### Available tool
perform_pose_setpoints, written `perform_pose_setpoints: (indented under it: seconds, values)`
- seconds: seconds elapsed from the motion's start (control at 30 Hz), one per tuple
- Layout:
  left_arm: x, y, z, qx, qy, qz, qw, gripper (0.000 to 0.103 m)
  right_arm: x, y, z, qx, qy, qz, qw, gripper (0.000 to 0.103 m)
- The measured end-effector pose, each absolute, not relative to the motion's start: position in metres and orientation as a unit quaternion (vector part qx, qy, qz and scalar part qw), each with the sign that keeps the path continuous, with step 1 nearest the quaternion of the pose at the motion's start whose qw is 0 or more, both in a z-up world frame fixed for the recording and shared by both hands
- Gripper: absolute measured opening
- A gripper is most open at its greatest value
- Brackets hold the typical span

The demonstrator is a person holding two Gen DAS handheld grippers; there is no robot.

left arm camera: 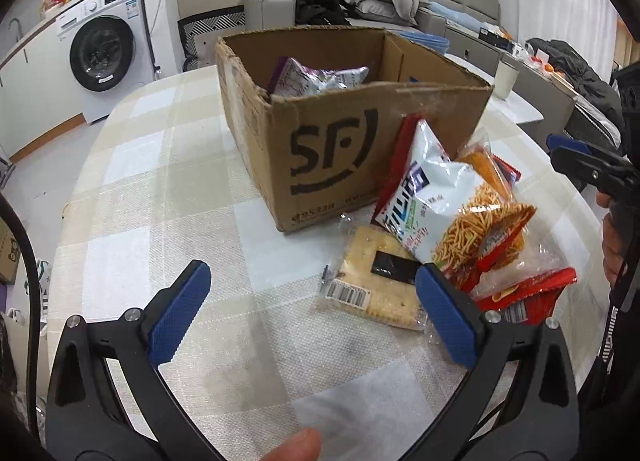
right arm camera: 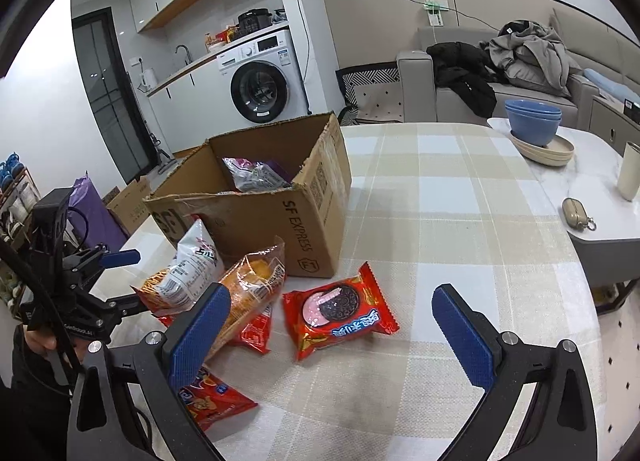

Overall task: Organize snacks
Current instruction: 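Grasp the clear cracker pack with the left tool while the right tool grasps the red Oreo pack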

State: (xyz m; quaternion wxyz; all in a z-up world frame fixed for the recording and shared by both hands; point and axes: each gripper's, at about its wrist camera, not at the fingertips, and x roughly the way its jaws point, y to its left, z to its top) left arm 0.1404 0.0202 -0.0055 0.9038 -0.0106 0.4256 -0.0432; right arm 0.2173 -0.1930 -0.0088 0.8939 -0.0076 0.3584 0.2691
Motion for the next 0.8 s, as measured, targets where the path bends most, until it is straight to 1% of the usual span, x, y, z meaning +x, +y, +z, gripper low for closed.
perform_pose_setpoints:
  seconds: [0.27,0.5,0.6,0.8]
  values:
    - [0.147,0.006,-0.022,0.004,0.447,-0.065,0.892,0.102,0.222,-0.192,-0.017,-0.017,0.369,0.264,0.891,0.103]
    - [0.159,-0.014,-0.031,0.03,0.458,-0.066,0.886,0.102,0.234,-0.189,-0.037,-0.03,0.405,0.245,0.88,0.103]
    - [0.165,-0.02,-0.035,0.04,0.461,-0.069,0.884,0.102,0.238,-0.184,-0.047,-0.054,0.422,0.235,0.874,0.102]
    - [0.178,-0.021,-0.041,0.023,0.466,-0.079,0.881,0.102,0.243,-0.168,-0.058,-0.106,0.437,0.228,0.863,0.102]
